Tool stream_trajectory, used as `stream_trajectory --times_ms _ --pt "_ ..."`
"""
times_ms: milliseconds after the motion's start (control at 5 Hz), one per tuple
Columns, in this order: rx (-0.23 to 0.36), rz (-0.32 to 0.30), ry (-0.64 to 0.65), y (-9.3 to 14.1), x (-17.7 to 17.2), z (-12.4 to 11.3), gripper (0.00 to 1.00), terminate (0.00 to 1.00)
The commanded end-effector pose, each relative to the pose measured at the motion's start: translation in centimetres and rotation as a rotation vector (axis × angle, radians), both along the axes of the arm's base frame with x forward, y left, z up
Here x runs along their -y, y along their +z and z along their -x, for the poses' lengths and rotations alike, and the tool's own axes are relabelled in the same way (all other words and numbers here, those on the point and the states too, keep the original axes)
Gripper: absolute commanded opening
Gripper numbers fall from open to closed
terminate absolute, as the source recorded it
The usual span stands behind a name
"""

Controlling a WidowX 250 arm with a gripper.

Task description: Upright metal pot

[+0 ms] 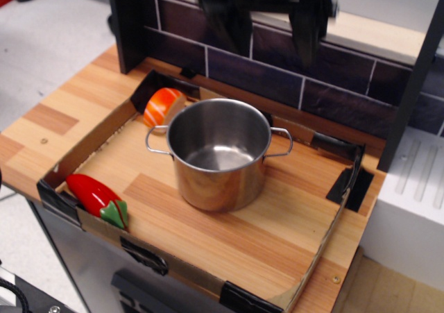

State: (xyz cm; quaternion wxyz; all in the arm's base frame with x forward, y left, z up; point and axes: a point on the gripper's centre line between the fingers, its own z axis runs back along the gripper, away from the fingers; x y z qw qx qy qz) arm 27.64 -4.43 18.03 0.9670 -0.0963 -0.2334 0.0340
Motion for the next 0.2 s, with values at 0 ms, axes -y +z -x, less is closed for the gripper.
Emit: stream_trajectory --times_ms 0 --pt "0.042 0.002 0.005 1.81 -0.23 0.34 1.0 1.0"
